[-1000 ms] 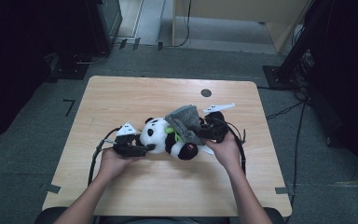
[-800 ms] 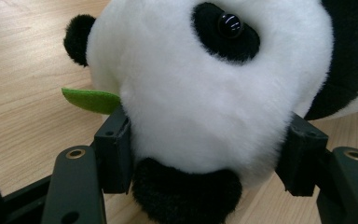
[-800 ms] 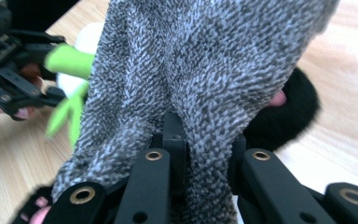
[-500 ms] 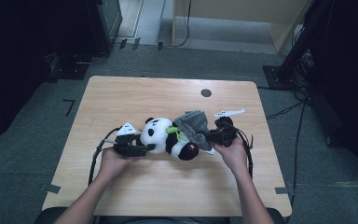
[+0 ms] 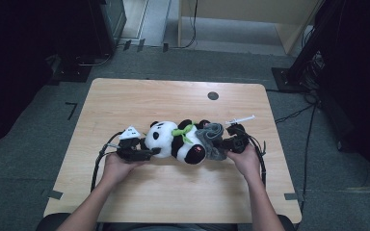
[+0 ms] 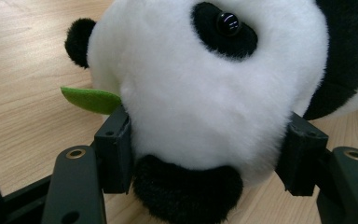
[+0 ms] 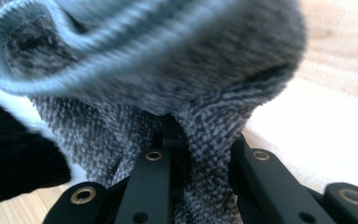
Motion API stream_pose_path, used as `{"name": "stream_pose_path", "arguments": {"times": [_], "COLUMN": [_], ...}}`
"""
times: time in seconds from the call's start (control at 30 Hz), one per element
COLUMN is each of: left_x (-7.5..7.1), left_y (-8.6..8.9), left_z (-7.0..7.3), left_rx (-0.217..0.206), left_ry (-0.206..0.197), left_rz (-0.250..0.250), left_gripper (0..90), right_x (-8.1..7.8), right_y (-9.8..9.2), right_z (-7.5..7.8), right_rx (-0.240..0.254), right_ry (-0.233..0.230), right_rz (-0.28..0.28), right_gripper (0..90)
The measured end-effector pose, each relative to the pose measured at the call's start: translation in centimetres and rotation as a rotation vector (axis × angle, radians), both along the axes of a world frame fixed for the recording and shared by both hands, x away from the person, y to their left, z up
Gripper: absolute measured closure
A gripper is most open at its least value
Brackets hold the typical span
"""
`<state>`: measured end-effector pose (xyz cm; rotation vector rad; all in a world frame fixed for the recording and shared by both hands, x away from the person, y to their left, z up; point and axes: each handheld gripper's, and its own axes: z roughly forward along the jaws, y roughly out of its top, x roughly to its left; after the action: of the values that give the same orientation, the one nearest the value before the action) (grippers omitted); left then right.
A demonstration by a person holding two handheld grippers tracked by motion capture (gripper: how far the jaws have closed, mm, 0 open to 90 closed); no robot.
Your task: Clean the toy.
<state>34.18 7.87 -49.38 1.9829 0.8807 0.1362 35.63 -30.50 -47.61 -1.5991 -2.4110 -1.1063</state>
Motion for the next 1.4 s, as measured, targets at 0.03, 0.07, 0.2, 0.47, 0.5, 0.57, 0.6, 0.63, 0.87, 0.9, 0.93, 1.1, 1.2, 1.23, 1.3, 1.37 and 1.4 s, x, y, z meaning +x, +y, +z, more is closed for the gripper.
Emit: {"name": "stream_pose_path", "arguments": {"times": [0.03, 0.07, 0.2, 0.47, 0.5, 0.57, 0.6, 0.63, 0.87, 0.9, 0.93, 1.1, 1.2, 1.23, 1.3, 1.37, 1.4], "left_x": [0.0, 0.0, 0.0, 0.0, 0.0, 0.0, 0.0, 0.0, -0.1, -0.1, -0.1, -0.1, -0.2, -0.2, -0.1, 0.0, -0.1], "left_y": [0.0, 0.0, 0.0, 0.1, 0.1, 0.2, 0.2, 0.2, 0.1, 0.1, 0.1, 0.1, 0.1, 0.0, 0.1, 0.0, 0.0], "left_z": [0.0, 0.0, 0.0, -0.1, -0.1, -0.1, -0.1, -0.1, -0.2, -0.2, -0.2, -0.1, -0.2, -0.2, -0.2, -0.2, -0.1], "left_rx": [0.000, 0.003, 0.002, -0.005, -0.005, -0.005, -0.005, -0.005, -0.007, -0.007, -0.006, -0.007, -0.008, -0.008, -0.011, -0.013, -0.011], "left_ry": [0.000, -0.001, -0.002, 0.000, -0.001, 0.000, -0.001, -0.001, -0.004, -0.003, -0.003, -0.005, -0.008, -0.009, -0.009, -0.008, -0.007], "left_rz": [0.000, 0.000, -0.001, -0.004, -0.004, -0.004, -0.005, -0.005, -0.003, -0.002, -0.002, 0.001, 0.002, 0.002, 0.000, 0.000, 0.003], "left_gripper": [33.2, 33.2, 33.2, 33.2, 33.2, 33.2, 33.2, 33.2, 33.2, 33.2, 33.2, 33.1, 32.2, 32.2, 32.4, 32.5, 32.6], "right_x": [0.0, 0.0, 0.2, 0.5, 0.5, 0.5, 0.5, 0.5, -0.3, -0.4, -0.7, -1.6, -1.7, -1.7, -1.7, -1.5, -1.1], "right_y": [0.0, 0.0, -0.4, -2.1, -2.4, -2.7, -3.1, -3.4, -5.3, -5.5, -5.6, -5.5, -4.7, -4.3, -3.1, -1.9, -0.3], "right_z": [-0.2, -0.2, -0.6, -0.4, -0.3, -0.2, -0.1, -0.1, 2.0, 2.4, 3.0, 5.9, 7.1, 7.7, 8.9, 9.7, 10.7], "right_rx": [0.006, 0.006, -0.014, 0.024, 0.031, 0.034, 0.038, 0.042, 0.106, 0.109, 0.097, 0.082, 0.085, 0.088, 0.115, 0.115, 0.098], "right_ry": [0.003, 0.003, 0.012, 0.010, 0.007, 0.004, 0.001, -0.004, -0.065, -0.080, -0.105, -0.185, -0.206, -0.217, -0.222, -0.222, -0.224], "right_rz": [-0.002, -0.002, -0.020, -0.087, -0.097, -0.108, -0.123, -0.134, -0.193, -0.198, -0.204, -0.206, -0.184, -0.175, -0.157, -0.126, -0.095], "right_gripper": [79.3, 79.3, 79.3, 79.5, 79.5, 79.5, 79.5, 79.6, 79.6, 79.6, 79.7, 79.6, 79.6, 79.6, 79.6, 79.6, 79.6]}}
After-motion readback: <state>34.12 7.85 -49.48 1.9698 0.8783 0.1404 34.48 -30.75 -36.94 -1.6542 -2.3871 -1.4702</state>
